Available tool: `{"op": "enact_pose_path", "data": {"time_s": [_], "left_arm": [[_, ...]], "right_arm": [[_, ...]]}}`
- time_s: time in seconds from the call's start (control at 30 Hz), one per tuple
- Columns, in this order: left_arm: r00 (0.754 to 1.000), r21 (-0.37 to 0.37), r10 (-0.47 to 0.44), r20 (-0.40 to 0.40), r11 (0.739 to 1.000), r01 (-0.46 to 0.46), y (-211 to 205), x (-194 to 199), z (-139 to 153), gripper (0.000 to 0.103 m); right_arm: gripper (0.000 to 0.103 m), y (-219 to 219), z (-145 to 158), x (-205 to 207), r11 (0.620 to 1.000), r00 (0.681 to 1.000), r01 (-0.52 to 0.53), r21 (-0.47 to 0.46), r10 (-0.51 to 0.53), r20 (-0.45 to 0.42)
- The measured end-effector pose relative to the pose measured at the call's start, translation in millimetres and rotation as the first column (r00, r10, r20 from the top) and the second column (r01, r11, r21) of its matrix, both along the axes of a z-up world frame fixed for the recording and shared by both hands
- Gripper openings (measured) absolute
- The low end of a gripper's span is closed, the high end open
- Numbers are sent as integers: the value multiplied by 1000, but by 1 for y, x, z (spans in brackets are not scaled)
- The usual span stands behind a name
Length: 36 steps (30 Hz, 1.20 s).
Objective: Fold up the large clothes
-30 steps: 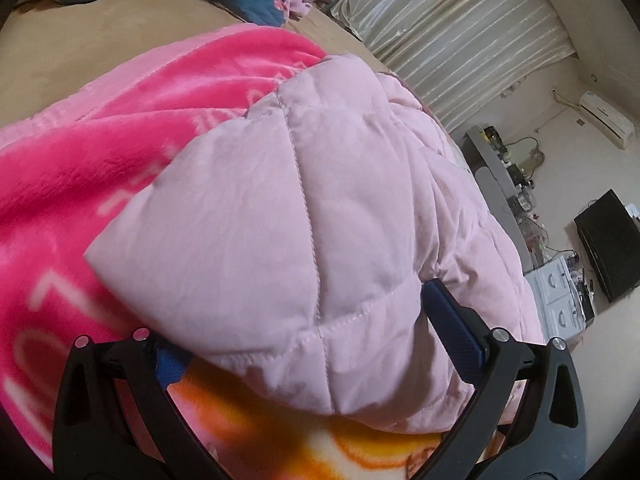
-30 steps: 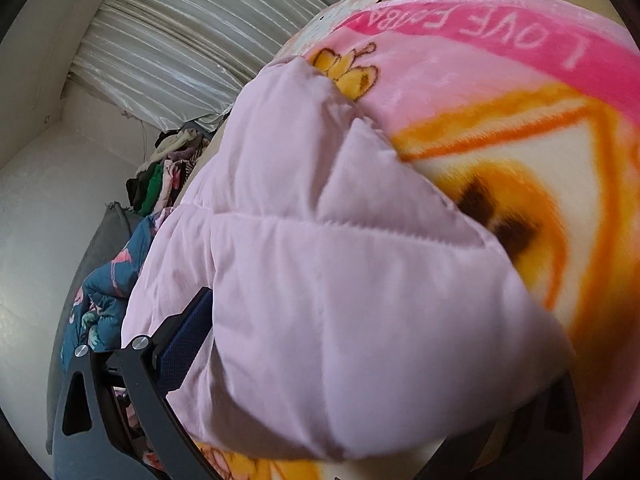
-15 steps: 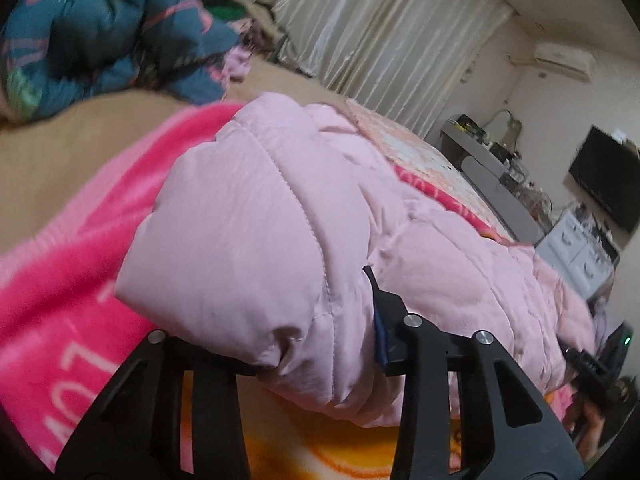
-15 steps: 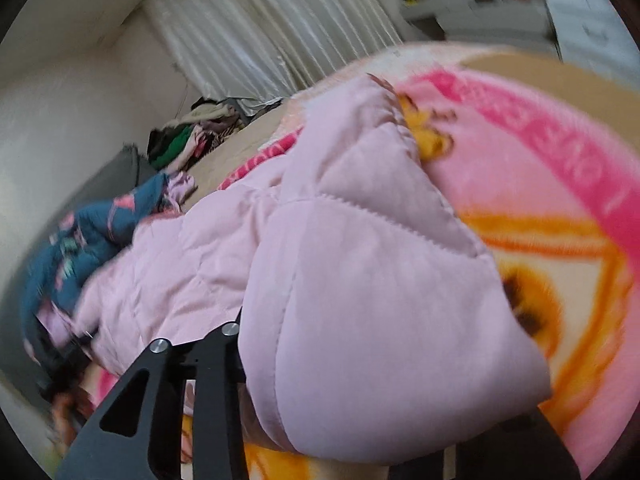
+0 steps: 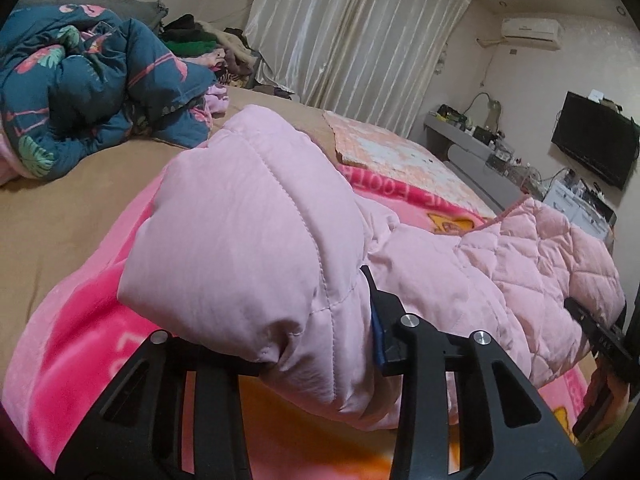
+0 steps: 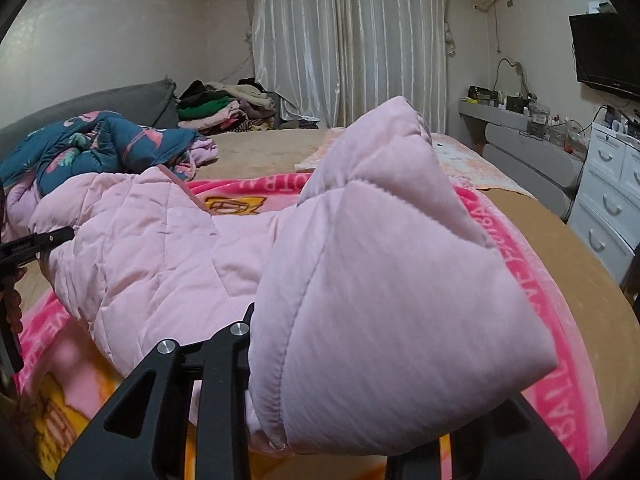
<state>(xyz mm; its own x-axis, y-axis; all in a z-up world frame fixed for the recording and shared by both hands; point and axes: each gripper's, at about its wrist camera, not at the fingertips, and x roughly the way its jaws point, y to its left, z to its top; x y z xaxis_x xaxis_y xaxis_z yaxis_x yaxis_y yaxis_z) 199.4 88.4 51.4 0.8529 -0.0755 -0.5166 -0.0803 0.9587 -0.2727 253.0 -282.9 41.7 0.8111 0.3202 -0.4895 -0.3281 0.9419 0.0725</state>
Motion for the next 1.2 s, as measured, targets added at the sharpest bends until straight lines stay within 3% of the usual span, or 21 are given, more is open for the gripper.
{"op": "enact_pose_path", "data": {"time_s": [0.53,1.03,1.2], "left_arm": [[1000,55,-17,-3,998,18,-21,-90,-6,28],[999,65,-36,-26,997,37,-25,-144,-18,29],[998,75,-55,-43,996,58,-25,-157,-24,31]], "right_arm": [[28,-30,-13,-109,999,999,19,32,-18,-32],[28,-46,-17,-160,999,998,25,33,-23,-64],[29,-55,-24,-166,997,992,47,58,-40,-119]]}}
